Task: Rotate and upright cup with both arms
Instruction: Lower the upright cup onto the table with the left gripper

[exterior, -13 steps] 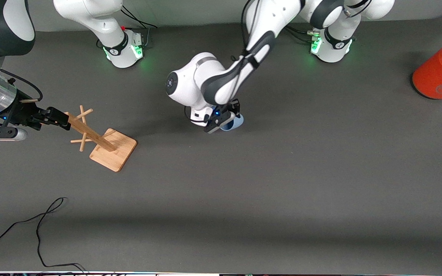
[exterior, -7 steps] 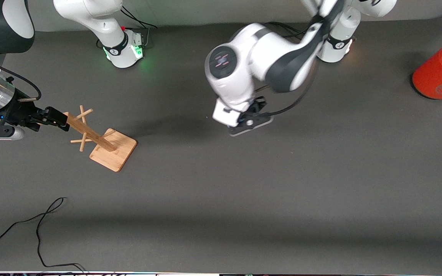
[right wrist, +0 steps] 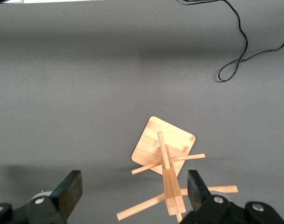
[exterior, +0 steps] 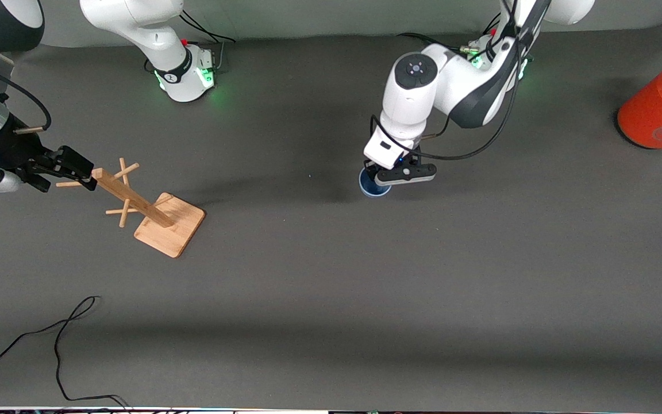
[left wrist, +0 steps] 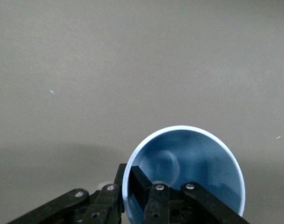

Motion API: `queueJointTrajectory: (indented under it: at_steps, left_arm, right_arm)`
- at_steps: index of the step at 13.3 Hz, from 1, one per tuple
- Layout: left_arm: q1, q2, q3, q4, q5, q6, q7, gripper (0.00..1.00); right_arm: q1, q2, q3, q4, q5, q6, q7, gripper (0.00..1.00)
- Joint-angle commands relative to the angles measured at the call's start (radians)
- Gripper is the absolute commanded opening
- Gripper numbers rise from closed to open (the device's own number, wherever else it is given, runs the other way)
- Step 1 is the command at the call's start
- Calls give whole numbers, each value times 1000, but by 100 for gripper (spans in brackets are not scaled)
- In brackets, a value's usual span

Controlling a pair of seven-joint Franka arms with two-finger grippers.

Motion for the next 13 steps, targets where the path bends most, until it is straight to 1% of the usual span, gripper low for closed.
queueJointTrajectory:
  at_steps: [1, 3, 6, 7, 10, 11, 12, 13]
  left_arm:
    - [-1, 42, 2, -79, 0, 144, 44, 0]
    - [-7, 108, 0, -74, 1, 224, 44, 0]
    - [-12, 164, 2, -69, 1, 294, 43, 0]
    - [-10, 178, 2, -69, 3, 307, 41, 0]
    - [-9, 179, 0, -69, 3, 307, 43, 0]
    - [-10, 179, 0, -69, 3, 307, 43, 8]
    - [-10, 181, 2, -69, 16, 305, 43, 58]
    - [-9, 179, 0, -69, 33, 305, 43, 100]
  right_arm:
    - [35, -19, -6, -14, 16, 5, 7, 100]
    - [38, -33, -6, -20, 7, -2, 11, 100]
    - [36, -35, -13, -20, 7, -15, 14, 100]
    - [36, -32, -13, -19, 7, -6, 14, 100]
    - [33, -33, -18, -17, 5, -12, 8, 100]
    - [33, -36, -19, -17, 5, -16, 8, 100]
    - [33, -36, -27, -17, 5, -18, 8, 100]
    - [33, -36, -29, -16, 5, -18, 4, 100]
